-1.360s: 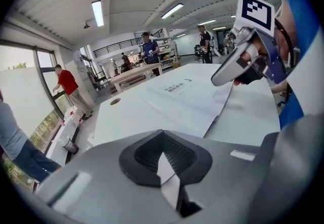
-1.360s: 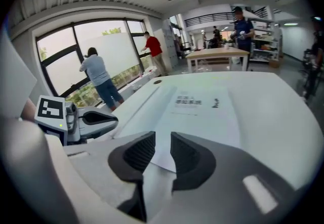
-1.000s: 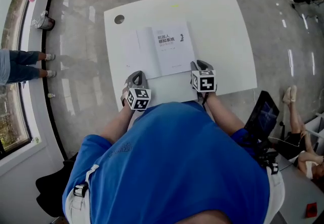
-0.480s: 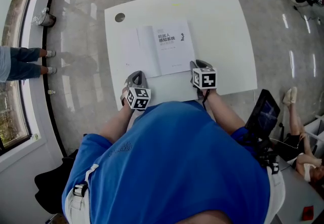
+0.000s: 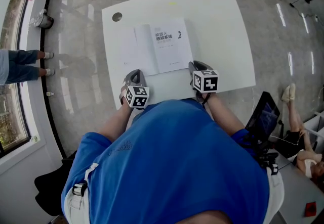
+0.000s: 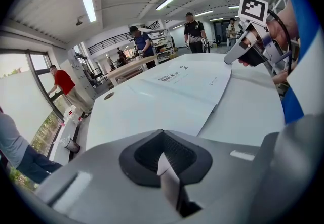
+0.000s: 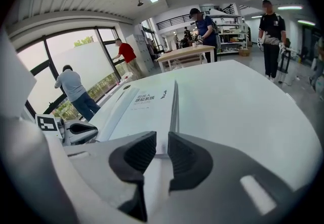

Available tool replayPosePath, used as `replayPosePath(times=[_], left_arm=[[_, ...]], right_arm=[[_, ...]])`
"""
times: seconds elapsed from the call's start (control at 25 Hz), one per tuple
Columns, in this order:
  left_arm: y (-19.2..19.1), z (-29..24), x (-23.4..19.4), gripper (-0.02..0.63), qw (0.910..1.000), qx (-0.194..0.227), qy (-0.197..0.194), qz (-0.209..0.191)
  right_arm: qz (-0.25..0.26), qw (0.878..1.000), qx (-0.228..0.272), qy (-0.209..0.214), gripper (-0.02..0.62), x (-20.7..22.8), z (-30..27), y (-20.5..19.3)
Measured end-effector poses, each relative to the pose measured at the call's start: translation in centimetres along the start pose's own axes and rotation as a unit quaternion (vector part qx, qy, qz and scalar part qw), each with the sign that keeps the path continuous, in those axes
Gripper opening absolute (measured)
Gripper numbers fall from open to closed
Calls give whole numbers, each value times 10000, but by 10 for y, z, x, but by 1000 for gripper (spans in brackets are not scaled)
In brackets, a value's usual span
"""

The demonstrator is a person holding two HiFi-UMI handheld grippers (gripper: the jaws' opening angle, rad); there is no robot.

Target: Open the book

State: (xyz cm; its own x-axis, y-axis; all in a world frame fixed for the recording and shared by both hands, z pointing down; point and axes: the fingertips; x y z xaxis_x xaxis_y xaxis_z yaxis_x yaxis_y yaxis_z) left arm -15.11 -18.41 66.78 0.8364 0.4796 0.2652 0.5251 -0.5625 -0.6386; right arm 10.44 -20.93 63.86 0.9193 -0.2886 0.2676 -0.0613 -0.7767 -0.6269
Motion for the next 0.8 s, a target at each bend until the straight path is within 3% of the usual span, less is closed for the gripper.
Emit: replayPosePath(times=[0.2, 0.36, 0.52, 0.8], left_arm=[[0, -3, 0, 7, 10000, -14, 9, -29], [0, -4, 1, 7, 10000, -15, 13, -41], [0, -4, 2, 8, 10000, -16, 16, -36], [0, -3, -1, 8, 10000, 27, 67, 1]], right_arm=[[-184, 9995, -137, 216, 72, 0, -3, -11], [-220, 9993, -275, 106, 41, 7, -8, -17], [-13, 9995, -319, 9, 17, 8, -7, -16], [531, 9985, 74, 132, 9, -18, 6, 6]])
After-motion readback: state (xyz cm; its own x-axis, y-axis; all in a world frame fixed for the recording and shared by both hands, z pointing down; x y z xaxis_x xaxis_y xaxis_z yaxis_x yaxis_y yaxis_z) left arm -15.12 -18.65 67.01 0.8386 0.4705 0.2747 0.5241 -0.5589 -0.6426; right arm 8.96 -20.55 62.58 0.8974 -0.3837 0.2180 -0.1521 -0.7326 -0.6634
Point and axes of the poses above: the fingertips, and each gripper's own axes: z backward along the fingers, x to its right, y out of its top, and after that the axes turned 2 degrees about z, right-handed
